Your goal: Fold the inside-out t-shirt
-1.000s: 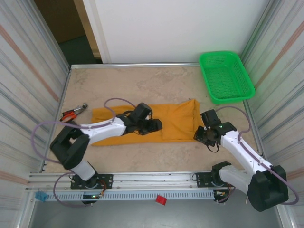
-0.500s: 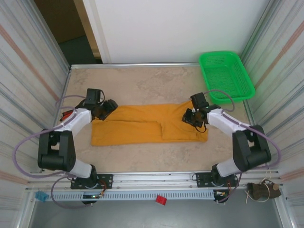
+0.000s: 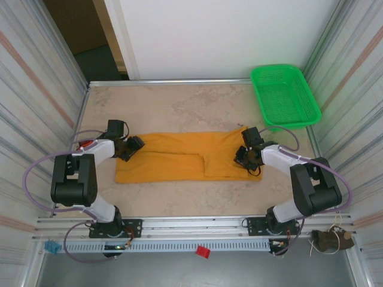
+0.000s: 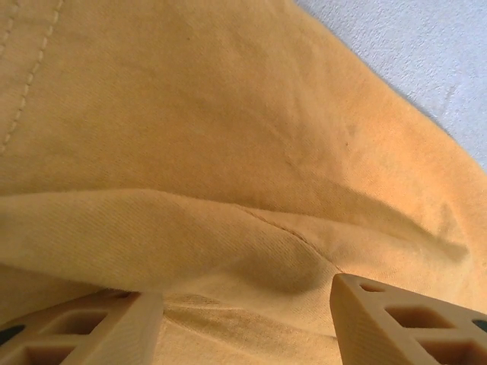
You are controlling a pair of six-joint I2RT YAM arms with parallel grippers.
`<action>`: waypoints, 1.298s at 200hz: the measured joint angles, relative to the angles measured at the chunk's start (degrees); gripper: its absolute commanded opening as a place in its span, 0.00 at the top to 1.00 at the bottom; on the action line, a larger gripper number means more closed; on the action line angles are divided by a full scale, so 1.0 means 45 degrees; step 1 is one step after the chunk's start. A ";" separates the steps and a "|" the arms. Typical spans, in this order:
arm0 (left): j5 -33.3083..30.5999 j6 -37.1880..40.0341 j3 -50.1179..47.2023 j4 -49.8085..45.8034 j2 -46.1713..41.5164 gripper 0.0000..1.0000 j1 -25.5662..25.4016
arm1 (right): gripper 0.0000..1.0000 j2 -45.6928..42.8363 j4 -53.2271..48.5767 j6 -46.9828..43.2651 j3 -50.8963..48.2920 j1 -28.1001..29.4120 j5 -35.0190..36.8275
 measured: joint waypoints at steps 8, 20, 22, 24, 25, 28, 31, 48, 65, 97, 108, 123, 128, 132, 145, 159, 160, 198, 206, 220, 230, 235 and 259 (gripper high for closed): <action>-0.0005 0.0136 0.0044 -0.0117 -0.0049 0.39 0.0034 | 0.77 0.0000 -0.0010 0.0102 0.0000 0.0000 0.0024; -0.0024 0.0379 0.0214 -0.0481 -0.0248 0.39 0.0092 | 0.77 -0.0005 -0.0039 0.0180 0.0000 0.0000 0.0126; -0.0024 0.0432 0.0257 -0.0559 -0.0282 0.39 0.0107 | 0.77 -0.0005 -0.0044 0.0185 0.0000 0.0000 0.0146; -0.0034 0.0457 0.0301 -0.0622 -0.0335 0.39 0.0117 | 0.77 -0.0010 -0.0053 0.0194 0.0000 0.0005 0.0160; -0.0039 0.0466 0.0321 -0.0656 -0.0359 0.39 0.0121 | 0.77 -0.0010 -0.0053 0.0204 0.0000 0.0005 0.0170; -0.0039 0.0520 0.0379 -0.0729 -0.0437 0.39 0.0146 | 0.77 -0.0029 -0.0078 0.0219 0.0000 0.0005 0.0223; -0.0053 0.0554 0.0461 -0.0821 -0.0534 0.39 0.0165 | 0.77 -0.0049 -0.0102 0.0228 0.0000 0.0010 0.0248; -0.0034 0.0738 0.0874 -0.1103 -0.1064 0.39 0.0355 | 0.77 -0.0248 -0.0437 0.0369 -0.0015 0.0005 0.0622; 0.0005 0.0811 0.1161 -0.1122 -0.1413 0.39 0.0597 | 0.77 -0.0544 -0.0831 0.0549 -0.0087 0.0005 0.0996; 0.0335 0.0831 0.1219 -0.1151 -0.1520 0.38 0.0733 | 0.76 -0.1311 -0.1292 0.0427 -0.0175 -0.0053 0.1185; 0.0529 0.0874 0.1229 -0.1156 -0.1520 0.38 0.0670 | 0.75 -0.1613 -0.1545 0.0107 0.0024 -0.0068 0.1185; 0.0670 0.0991 0.1234 -0.1190 -0.1520 0.37 0.0510 | 0.72 -0.2016 -0.1909 -0.0432 0.0563 -0.0209 0.1190; 0.0724 0.1030 0.1258 -0.1239 -0.1520 0.37 0.0408 | 0.64 -0.2200 -0.2021 -0.0636 0.0806 -0.0330 0.1180; 0.0748 0.1059 0.1282 -0.1268 -0.1520 0.37 0.0335 | 0.57 -0.2312 -0.2050 -0.0816 0.0957 -0.0418 0.1161; 0.0826 0.1175 0.1370 -0.1326 -0.1520 0.37 -0.0063 | 0.43 -0.2749 -0.2089 -0.1409 0.1409 -0.1069 0.1088; 0.0879 0.1229 0.1418 -0.1321 -0.1520 0.37 -0.0491 | 0.35 -0.2943 -0.2079 -0.1933 0.1642 -0.2103 0.0782; 0.0884 0.1229 0.1418 -0.1316 -0.1520 0.37 -0.0510 | 0.34 -0.2939 -0.2079 -0.1938 0.1647 -0.2157 0.0782; 0.1020 0.1219 0.1418 -0.1258 -0.1486 0.37 -0.1059 | 0.29 -0.1899 -0.2317 -0.3245 0.1715 -0.3973 -0.0199; 0.1064 0.1214 0.1418 -0.1219 -0.1428 0.37 -0.1069 | 0.28 -0.1549 -0.2307 -0.3492 0.1729 -0.3988 -0.0398; 0.1098 0.1180 0.1418 -0.1175 -0.1292 0.37 -0.1107 | 0.27 -0.0913 -0.2259 -0.3847 0.1802 -0.3993 -0.0767; 0.1107 0.1180 0.1418 -0.1132 -0.1205 0.37 -0.1112 | 0.25 -0.0437 -0.2157 -0.4031 0.1904 -0.3993 -0.0947; 0.1107 0.1175 0.1418 -0.1117 -0.1166 0.37 -0.1112 | 0.25 -0.0165 -0.2055 -0.4148 0.1977 -0.3993 -0.1078; 0.1180 0.1175 0.1418 -0.1020 -0.1093 0.37 -0.1185 | 0.23 0.0865 -0.1622 -0.4469 0.2312 -0.3993 -0.1379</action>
